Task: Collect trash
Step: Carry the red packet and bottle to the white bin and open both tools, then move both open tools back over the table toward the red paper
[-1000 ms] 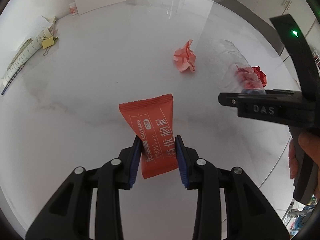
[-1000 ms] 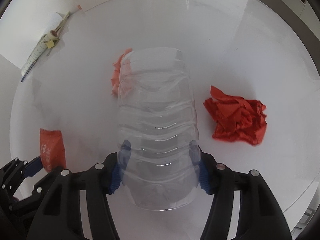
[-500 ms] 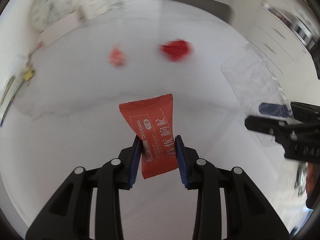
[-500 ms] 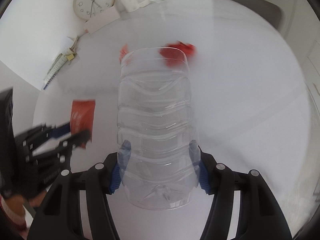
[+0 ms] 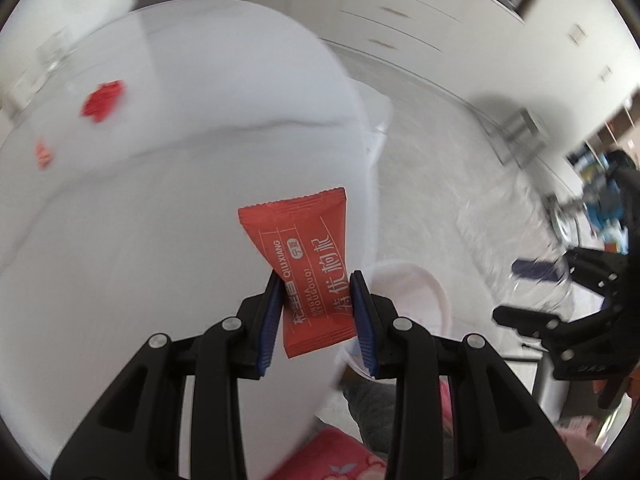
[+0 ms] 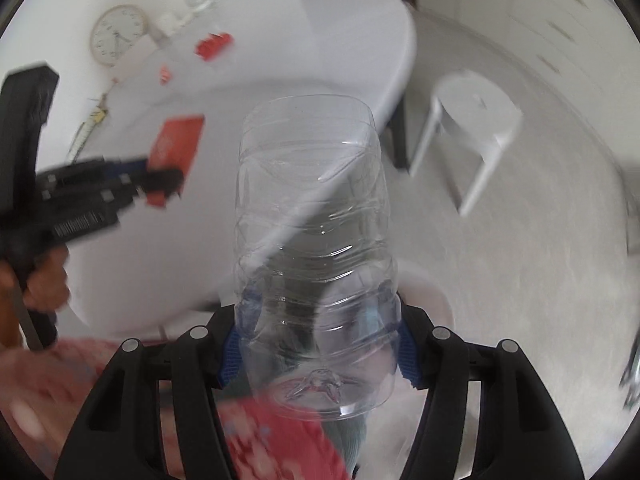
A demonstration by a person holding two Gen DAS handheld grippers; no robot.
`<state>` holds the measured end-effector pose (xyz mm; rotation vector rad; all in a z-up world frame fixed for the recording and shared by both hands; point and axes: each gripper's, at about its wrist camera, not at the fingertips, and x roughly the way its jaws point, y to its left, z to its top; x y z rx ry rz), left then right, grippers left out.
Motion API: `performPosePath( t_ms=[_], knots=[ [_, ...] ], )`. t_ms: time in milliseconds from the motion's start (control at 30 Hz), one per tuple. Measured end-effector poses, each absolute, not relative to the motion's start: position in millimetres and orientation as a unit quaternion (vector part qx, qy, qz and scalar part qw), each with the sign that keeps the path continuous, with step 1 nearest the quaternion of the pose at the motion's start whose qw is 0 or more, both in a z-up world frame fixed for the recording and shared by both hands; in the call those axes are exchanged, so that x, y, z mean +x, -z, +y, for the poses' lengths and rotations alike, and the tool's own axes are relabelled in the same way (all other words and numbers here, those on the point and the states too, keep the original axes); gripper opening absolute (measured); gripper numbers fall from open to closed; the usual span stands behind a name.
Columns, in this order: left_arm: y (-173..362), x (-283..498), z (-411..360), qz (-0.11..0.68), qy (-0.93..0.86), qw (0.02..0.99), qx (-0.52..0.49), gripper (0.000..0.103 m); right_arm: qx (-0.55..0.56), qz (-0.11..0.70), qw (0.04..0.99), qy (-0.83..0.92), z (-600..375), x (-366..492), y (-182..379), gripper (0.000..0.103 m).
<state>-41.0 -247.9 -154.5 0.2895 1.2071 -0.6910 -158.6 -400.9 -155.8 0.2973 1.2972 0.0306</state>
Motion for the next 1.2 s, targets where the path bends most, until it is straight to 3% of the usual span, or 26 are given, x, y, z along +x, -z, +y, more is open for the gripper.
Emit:
performPosePath(
  t_ms=[233, 267, 300, 333, 467, 800, 833, 900, 967, 1033, 1200],
  knots=[
    [161.0, -71.7, -283.8, 0.562, 0.33, 0.74, 0.164, 0.034, 0.133, 0.631, 0.764, -0.012, -415.4, -193.4, 217.4, 0.062],
    [163.3, -75.7, -287.9, 0.565, 0.329, 0.738, 0.168, 0.034, 0.131, 0.636, 0.76, -0.015, -416.7, -194.0, 226.6, 0.066],
    [165.2, -79.8, -289.7, 0.567, 0.329, 0.736, 0.171, 0.034, 0.124, 0.649, 0.75, -0.015, -414.9, -190.3, 240.2, 0.086],
    [167.8, -83.1, -292.7, 0.57, 0.328, 0.733, 0.174, 0.034, 0.119, 0.655, 0.746, -0.012, -415.1, -189.4, 251.6, 0.1],
    [175.8, -93.1, -304.9, 0.578, 0.329, 0.723, 0.187, 0.034, 0.152, 0.665, 0.731, -0.006, -433.9, -201.7, 269.5, 0.101],
    [207.5, -126.6, -349.5, 0.597, 0.363, 0.679, 0.224, 0.034, 0.174, 0.627, 0.757, 0.057, -496.6, -241.7, 224.6, 0.101],
    [212.2, -130.8, -354.9, 0.601, 0.365, 0.673, 0.229, 0.036, 0.171, 0.624, 0.76, 0.059, -500.9, -244.0, 220.8, 0.101],
    [221.9, -135.8, -363.5, 0.614, 0.365, 0.661, 0.23, 0.054, 0.168, 0.619, 0.765, 0.06, -508.4, -247.4, 216.0, 0.101],
    [230.4, -141.4, -367.0, 0.627, 0.364, 0.644, 0.243, 0.085, 0.166, 0.617, 0.767, 0.06, -514.4, -248.7, 214.4, 0.101],
    [238.1, -149.5, -374.6, 0.631, 0.354, 0.64, 0.26, 0.091, 0.164, 0.617, 0.768, 0.059, -520.5, -248.8, 216.3, 0.101],
    [235.8, -155.4, -379.7, 0.624, 0.342, 0.647, 0.274, 0.092, 0.161, 0.616, 0.769, 0.055, -525.9, -247.9, 215.1, 0.101]
  ],
)
